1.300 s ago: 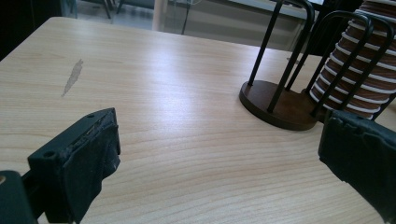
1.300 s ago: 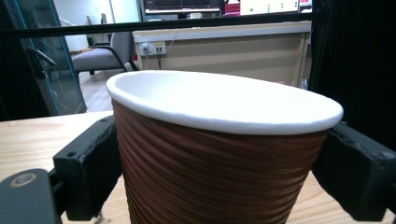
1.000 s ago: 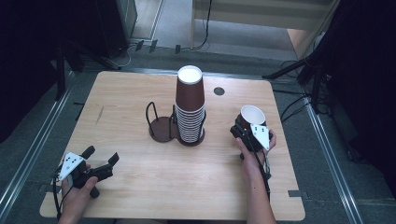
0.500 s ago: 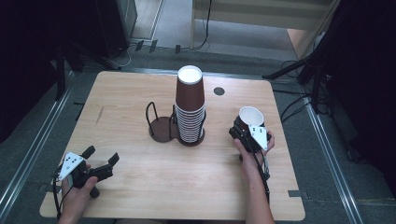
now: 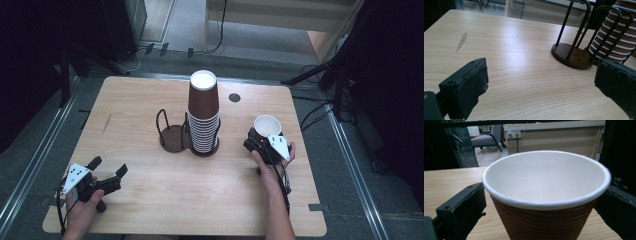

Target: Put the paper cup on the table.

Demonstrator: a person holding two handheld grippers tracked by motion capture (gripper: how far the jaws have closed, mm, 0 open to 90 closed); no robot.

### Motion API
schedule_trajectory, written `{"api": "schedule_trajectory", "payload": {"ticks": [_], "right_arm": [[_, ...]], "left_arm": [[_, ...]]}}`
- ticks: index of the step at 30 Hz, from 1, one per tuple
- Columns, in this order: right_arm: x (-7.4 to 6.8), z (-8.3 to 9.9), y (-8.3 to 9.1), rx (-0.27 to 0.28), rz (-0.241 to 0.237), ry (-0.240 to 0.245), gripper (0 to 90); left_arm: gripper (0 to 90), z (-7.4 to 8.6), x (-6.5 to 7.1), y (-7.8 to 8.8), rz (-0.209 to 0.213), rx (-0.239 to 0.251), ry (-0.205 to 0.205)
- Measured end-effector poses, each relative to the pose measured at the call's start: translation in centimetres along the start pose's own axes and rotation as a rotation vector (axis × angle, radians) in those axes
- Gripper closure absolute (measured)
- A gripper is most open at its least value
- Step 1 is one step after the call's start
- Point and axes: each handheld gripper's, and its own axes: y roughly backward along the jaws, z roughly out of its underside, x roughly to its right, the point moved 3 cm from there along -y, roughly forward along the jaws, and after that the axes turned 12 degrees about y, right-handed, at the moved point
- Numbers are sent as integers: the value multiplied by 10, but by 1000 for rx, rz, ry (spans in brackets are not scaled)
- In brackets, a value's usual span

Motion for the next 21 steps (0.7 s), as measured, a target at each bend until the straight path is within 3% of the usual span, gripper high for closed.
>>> {"api": "schedule_trajectory", "payload": {"ticks": [4,21], "right_arm": [[3,-6,6,28,-34,8,0],[17,-16,35,55,-64,-7,0]], "left_arm": [[0,0,0,0,-2,1,2],[0,0,0,0,-1,4,2]]}}
